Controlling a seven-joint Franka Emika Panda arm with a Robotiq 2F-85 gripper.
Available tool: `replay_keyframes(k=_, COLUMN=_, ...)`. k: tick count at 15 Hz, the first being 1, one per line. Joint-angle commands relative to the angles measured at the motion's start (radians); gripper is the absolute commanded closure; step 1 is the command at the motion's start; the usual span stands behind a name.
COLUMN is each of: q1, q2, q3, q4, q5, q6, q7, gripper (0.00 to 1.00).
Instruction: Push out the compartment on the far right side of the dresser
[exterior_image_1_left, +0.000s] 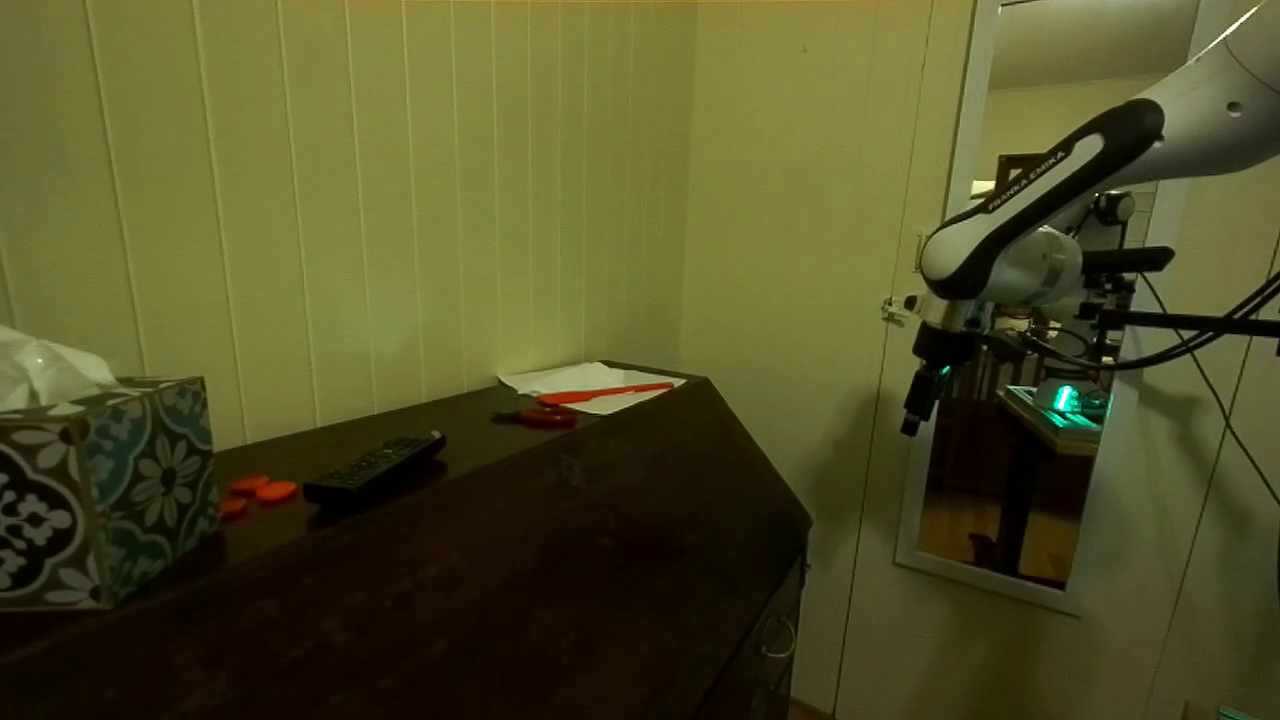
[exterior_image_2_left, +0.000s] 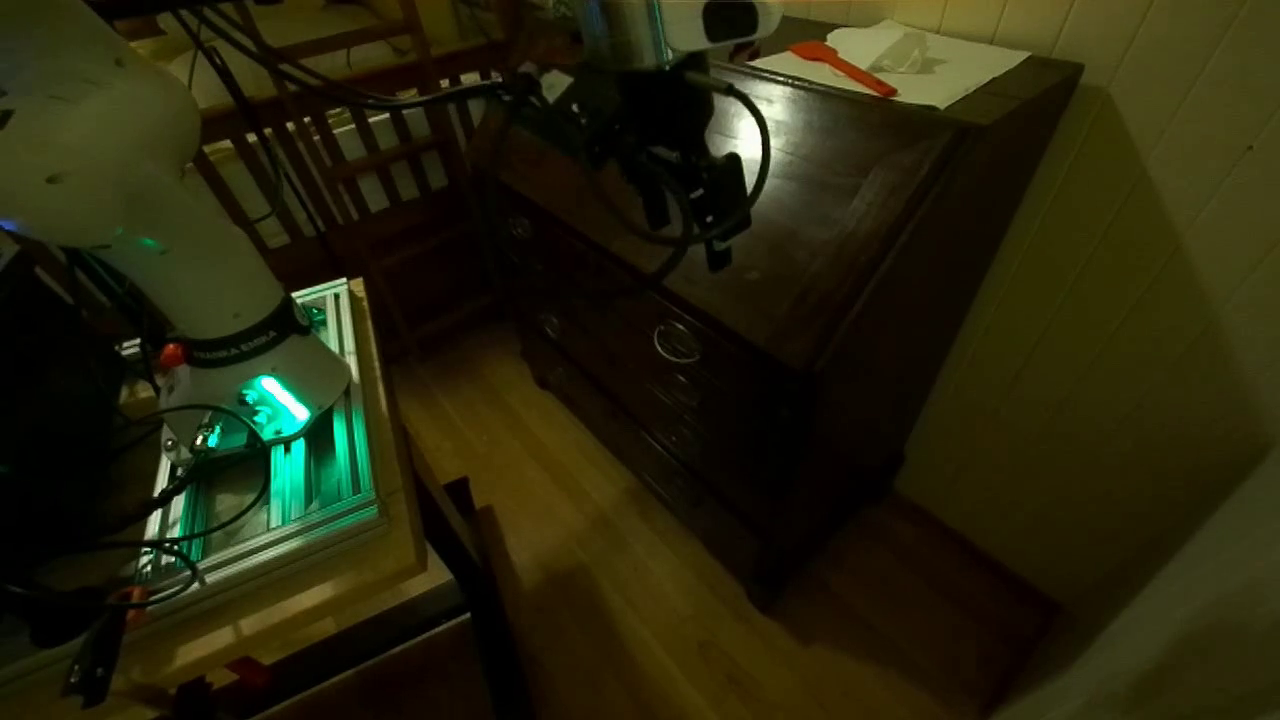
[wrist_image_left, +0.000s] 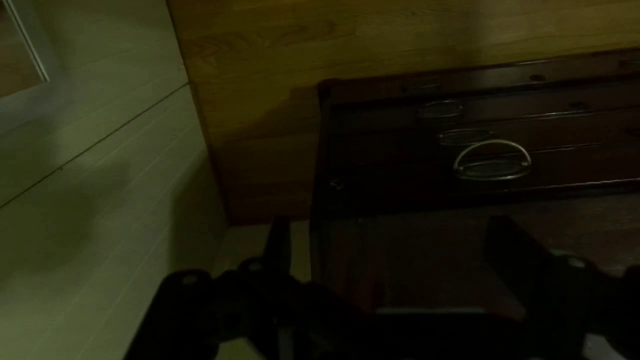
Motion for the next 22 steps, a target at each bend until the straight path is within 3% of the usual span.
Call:
replay_keyframes(k=1, q1=-0.044, q2=0.037, q3=0.035, q4=0.015, q5=0.033, q6=0.002, q7=0.009, gripper=0.00)
replay_keyframes(k=4, q1=-0.069, q2=0.174, q3=0.029, q4=0.033, q5=0.138, q6=0.166, q7=-0.009, gripper=0.00)
replay_keyframes(k=7, q1=-0.120, q2=0.307, q3=0.079, q4=0.061, q5=0.313, q6=0.281, q7=-0.040, gripper=0.00)
replay_keyframes(k=8, q1=-0.098, q2=0.351, q3=0.066, q4=0.077, q5=0.386, q6=0.304, q7=-0.074, gripper=0.00)
replay_keyframes(k=10, q1=-0.128, q2=0.430, q3=0.115, q4=0.120, q5=0.474, q6=0.298, q7=-0.145, gripper=0.00)
replay_keyframes(k=12, q1=-0.127, q2=0.518, q3=0.115, q4=0.171, q5=0.436, q6=0.267, q7=-0.146, gripper=0.00)
replay_keyframes(k=13, q1=-0.203, q2=0.547, q3=0.192, q4=0.195, q5=0.378, q6=0.270, q7=-0.097, gripper=0.00)
replay_keyframes(k=14, q1=-0.195, q2=0.459, q3=0.190, q4=0.114, q5=0.354, q6=0.301, q7=-0.070, gripper=0.00)
replay_keyframes(k=16, q1=-0.225, q2=0.494, q3=0.227, q4=0.128, q5=0.340, q6=0.312, q7=-0.058, gripper=0.00)
replay_keyframes(k=19, q1=-0.234, q2=0.480, q3=0.230, q4=0.128, q5=0.341, q6=0.311, q7=-0.060, gripper=0.00)
replay_keyframes(k=22, q1=-0.292, q2=0.571, q3=0.318, q4=0.193, q5=0.423, q6=0.340, q7=-0.108, gripper=0.00)
